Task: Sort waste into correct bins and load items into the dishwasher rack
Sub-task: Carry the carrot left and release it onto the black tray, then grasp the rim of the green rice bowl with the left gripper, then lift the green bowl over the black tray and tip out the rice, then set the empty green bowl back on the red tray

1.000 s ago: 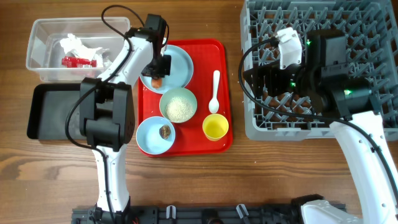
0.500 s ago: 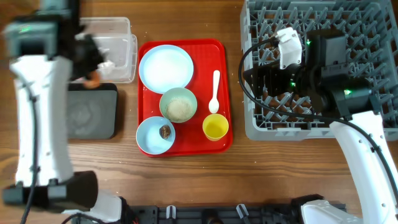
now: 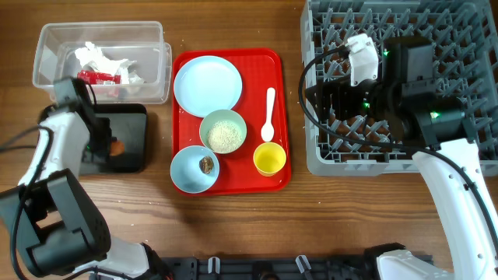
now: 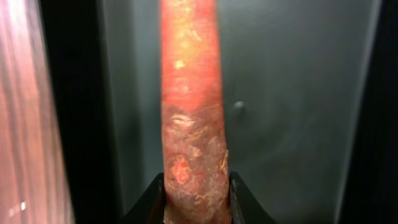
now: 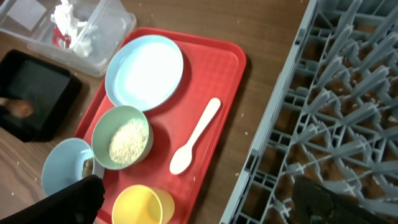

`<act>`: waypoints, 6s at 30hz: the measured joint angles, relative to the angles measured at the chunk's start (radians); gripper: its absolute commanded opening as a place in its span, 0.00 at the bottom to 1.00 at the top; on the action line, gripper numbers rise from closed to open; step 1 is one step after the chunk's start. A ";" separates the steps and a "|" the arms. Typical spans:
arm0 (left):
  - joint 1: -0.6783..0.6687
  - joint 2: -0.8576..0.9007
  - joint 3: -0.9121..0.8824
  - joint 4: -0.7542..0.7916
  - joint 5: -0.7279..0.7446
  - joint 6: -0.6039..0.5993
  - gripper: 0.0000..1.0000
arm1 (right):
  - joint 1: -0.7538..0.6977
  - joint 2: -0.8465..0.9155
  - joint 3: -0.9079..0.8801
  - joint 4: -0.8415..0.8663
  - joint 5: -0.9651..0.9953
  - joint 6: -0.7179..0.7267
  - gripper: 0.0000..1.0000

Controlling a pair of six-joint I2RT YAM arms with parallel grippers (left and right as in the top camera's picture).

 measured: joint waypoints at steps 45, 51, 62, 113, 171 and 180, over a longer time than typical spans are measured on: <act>-0.901 0.303 0.367 -0.123 0.196 1.043 0.04 | 0.000 0.000 0.000 -0.034 0.000 0.007 1.00; -0.904 0.304 0.373 -0.111 0.164 0.946 0.04 | 0.000 0.000 0.000 -0.034 0.000 0.007 1.00; -0.904 0.304 0.381 -0.164 0.164 0.881 0.04 | 0.000 0.000 0.000 -0.033 0.000 0.007 1.00; 0.465 0.324 0.431 -0.535 1.542 1.434 0.04 | 0.000 0.000 0.000 -0.019 0.000 0.007 1.00; -0.853 0.310 0.444 -0.268 0.129 0.874 0.36 | 0.000 0.000 0.000 -0.034 0.000 0.007 1.00; -0.854 0.216 0.459 -0.477 0.114 0.740 0.57 | 0.000 0.000 0.000 -0.027 0.000 0.007 1.00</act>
